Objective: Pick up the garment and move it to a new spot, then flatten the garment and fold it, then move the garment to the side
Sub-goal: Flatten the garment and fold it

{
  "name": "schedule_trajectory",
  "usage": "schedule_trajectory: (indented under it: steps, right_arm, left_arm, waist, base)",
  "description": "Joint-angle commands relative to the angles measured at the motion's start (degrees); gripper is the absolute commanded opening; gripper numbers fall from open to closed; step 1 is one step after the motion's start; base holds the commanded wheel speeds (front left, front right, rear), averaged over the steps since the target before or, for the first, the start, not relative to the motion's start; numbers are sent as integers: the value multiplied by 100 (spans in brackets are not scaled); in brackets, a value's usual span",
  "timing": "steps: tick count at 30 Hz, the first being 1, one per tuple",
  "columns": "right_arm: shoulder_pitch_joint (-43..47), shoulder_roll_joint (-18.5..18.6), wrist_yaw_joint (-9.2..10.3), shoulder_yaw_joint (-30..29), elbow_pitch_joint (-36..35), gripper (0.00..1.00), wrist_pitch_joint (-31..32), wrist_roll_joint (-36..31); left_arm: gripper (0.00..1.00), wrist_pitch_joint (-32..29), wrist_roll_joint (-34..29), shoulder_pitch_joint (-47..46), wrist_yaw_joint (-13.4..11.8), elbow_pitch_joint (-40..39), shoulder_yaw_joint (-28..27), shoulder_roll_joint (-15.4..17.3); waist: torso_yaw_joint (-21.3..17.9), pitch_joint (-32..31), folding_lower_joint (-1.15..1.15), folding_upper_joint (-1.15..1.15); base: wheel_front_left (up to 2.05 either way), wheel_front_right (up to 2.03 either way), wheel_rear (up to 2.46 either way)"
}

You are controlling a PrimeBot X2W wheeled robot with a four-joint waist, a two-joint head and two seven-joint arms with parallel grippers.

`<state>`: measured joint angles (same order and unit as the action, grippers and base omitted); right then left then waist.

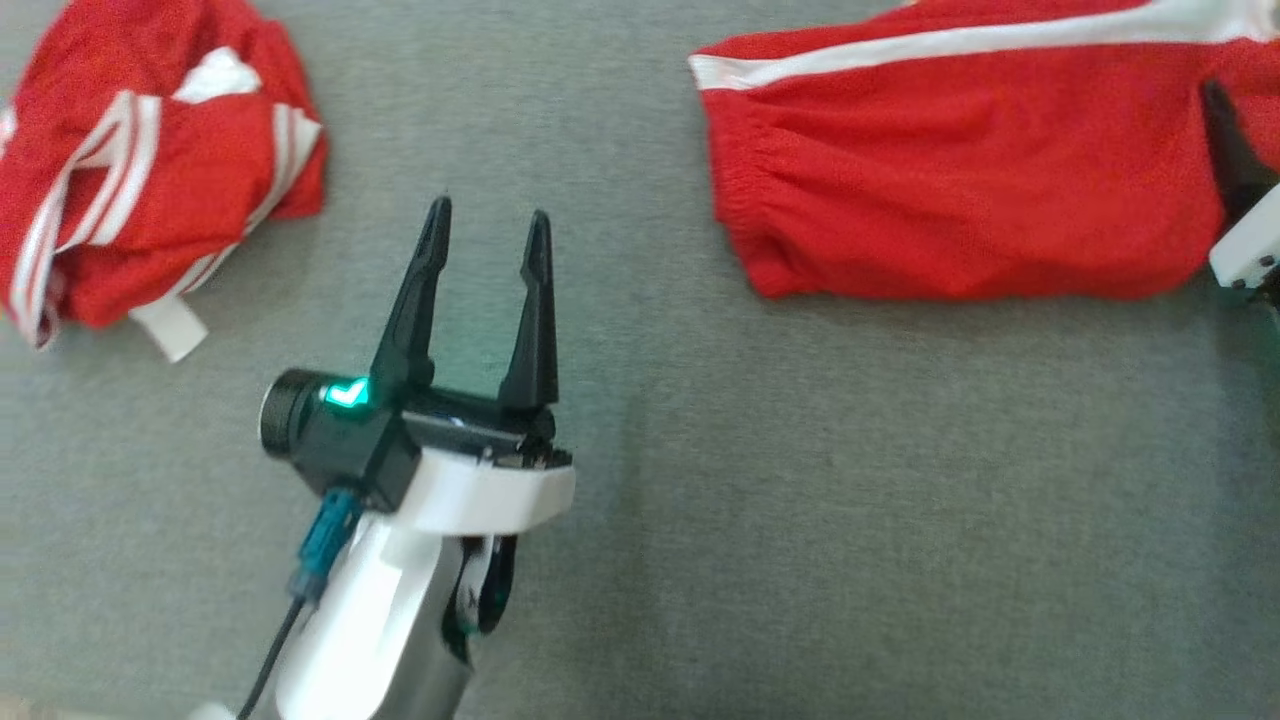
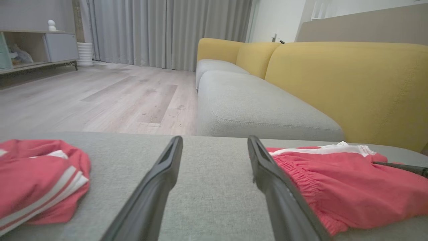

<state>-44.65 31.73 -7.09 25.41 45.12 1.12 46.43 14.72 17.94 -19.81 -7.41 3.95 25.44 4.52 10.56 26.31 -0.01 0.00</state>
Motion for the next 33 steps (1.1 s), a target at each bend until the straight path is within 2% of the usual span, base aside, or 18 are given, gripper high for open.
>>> schedule_trajectory:
  steps: [1, 5, 8, 13, 16, 19, 22, 27, 32, 33]
  right_arm:
    - [255, 46, -40, 106, -77, 0, 51, 67]
    - [308, 115, -40, 73, 76, 0, -133, 116]
    - [412, 306, -40, 56, 201, 0, -269, 70]
    - [524, 1006, -40, 24, 264, 0, -360, -134]
    - [450, 1277, -40, -110, 118, 0, -348, -91]
    - [301, 1319, -40, -153, -290, 0, -205, -31]
    - [199, 1205, -40, -132, -897, 0, -26, 27]
    - [312, 800, -40, -19, -2184, 0, 397, 62]
    - [613, 97, -40, 262, -3234, 0, 935, -102]
    - [700, -114, -40, 313, -3332, 18, 1016, -155]
  left_arm:
    - [100, 27, -66, 30, 38, -234, -262, 4]
    - [100, 27, -177, 278, 103, -308, -460, -60]
    - [100, 28, -254, 372, 165, -341, -582, -89]
    - [100, 28, -386, 404, 299, -350, -725, -112]
    - [100, 28, -428, 378, 373, -322, -788, -123]
    - [100, 28, -453, 376, 418, -294, -844, -134]
    - [100, 28, -472, 399, 463, -247, -866, -142]
    - [100, 28, -472, 416, 516, -172, -886, -153]
    - [100, 28, -404, 429, 519, -108, -859, -160]
    - [100, 28, -379, 429, 515, -101, -851, -161]
  waist:
    - [105, -77, 1, 0]
    - [57, -207, 1, 0]
    - [-80, -300, 1, 0]
    - [-347, -325, 1, 0]
    - [-469, -302, 1, 0]
    - [-603, -306, 1, 0]
    - [-721, -353, 1, 0]
    - [-818, -463, 1, 0]
    - [-805, -550, 1, 0]
    - [-795, -558, 1, 0]
  base:
    - [0, 0, 0]
    - [0, 0, 0]
    - [0, 0, 0]
    - [0, 0, 0]
    - [0, 0, 0]
    - [0, 0, 0]
    - [0, 0, 0]
    - [0, 0, 0]
    - [0, 0, 0]
    - [0, 0, 0]
